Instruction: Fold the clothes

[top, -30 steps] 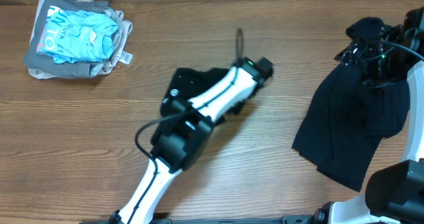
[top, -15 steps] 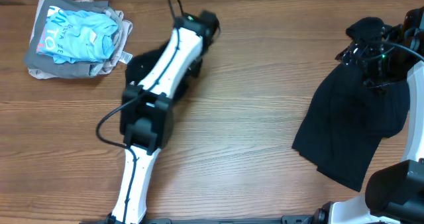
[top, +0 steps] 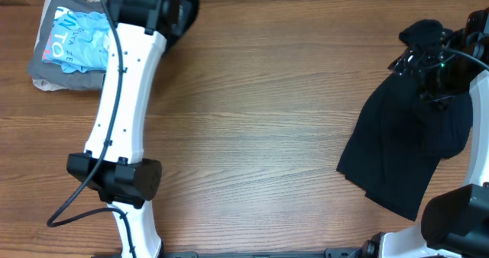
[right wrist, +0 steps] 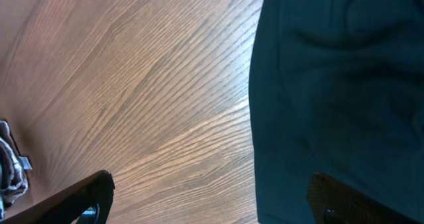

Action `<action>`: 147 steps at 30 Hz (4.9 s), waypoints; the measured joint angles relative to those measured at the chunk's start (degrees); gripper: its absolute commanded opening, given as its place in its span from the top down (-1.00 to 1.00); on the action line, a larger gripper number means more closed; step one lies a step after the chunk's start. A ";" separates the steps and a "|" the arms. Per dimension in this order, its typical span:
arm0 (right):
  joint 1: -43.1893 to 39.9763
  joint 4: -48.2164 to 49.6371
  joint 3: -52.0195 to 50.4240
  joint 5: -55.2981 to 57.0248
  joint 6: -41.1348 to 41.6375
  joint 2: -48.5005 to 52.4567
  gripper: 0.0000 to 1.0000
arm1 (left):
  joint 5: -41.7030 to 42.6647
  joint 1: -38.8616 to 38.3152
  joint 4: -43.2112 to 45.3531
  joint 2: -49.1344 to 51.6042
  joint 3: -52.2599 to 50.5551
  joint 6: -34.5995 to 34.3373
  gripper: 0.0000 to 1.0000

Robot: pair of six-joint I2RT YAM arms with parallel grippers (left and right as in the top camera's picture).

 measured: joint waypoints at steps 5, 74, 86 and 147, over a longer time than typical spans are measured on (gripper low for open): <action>0.00 -1.27 0.00 0.17 -0.04 0.00 -0.95 | -4.72 7.65 11.85 0.00 0.00 7.69 0.92; 0.00 -1.60 0.00 0.42 -0.02 0.00 -0.96 | 43.36 35.34 16.61 30.99 7.63 -0.24 -1.00; 0.00 -2.16 0.00 0.42 0.00 0.00 -0.97 | 44.54 33.81 16.17 33.53 10.82 0.44 -1.00; 6.84 1.09 3.58 -2.47 -17.42 -36.00 -1.00 | 42.80 28.24 -20.96 -7.30 8.81 -10.05 -1.00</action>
